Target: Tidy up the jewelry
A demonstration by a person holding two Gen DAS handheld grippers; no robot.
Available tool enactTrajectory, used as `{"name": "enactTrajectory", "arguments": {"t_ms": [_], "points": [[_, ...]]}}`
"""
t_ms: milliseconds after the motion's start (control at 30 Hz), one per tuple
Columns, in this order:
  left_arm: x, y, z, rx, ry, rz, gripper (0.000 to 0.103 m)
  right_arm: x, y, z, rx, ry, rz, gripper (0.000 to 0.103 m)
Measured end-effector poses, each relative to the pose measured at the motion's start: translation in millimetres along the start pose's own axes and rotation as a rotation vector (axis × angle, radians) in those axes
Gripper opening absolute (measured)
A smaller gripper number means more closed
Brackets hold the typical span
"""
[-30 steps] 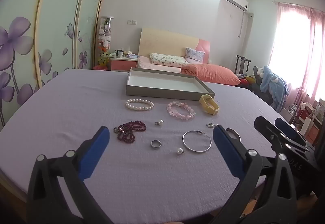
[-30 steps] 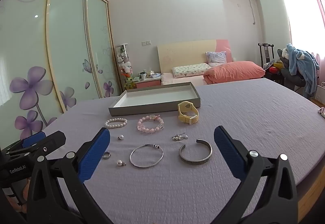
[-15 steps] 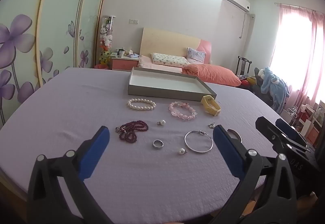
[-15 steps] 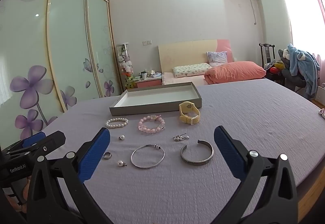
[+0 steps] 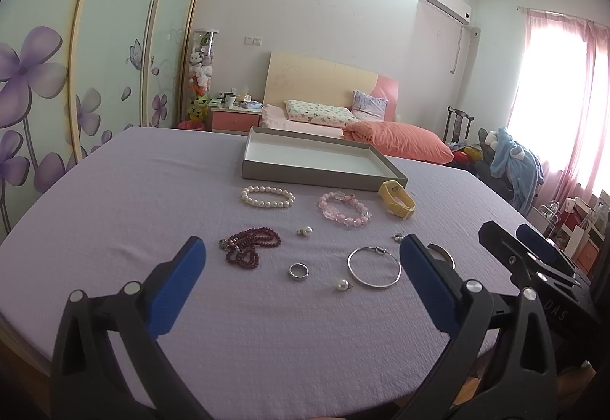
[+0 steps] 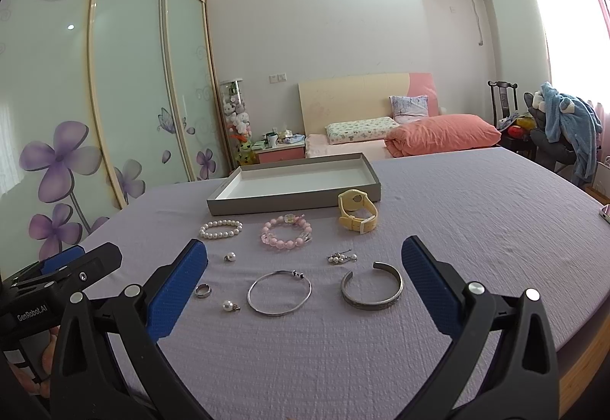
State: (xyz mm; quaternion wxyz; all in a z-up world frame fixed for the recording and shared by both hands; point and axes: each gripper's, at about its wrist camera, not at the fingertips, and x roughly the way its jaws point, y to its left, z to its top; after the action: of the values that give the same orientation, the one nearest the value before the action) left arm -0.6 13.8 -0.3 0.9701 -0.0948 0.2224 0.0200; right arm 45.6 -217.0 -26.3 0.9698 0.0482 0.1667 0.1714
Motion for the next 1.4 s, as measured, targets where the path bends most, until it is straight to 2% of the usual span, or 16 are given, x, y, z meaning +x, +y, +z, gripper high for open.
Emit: {"name": "enactTrajectory", "arguments": {"t_ms": [1400], "points": [[2.6, 3.1, 0.5, -0.003, -0.002, 0.002, 0.101, 1.8, 3.3, -0.8, 0.003, -0.001, 0.001, 0.102]]}}
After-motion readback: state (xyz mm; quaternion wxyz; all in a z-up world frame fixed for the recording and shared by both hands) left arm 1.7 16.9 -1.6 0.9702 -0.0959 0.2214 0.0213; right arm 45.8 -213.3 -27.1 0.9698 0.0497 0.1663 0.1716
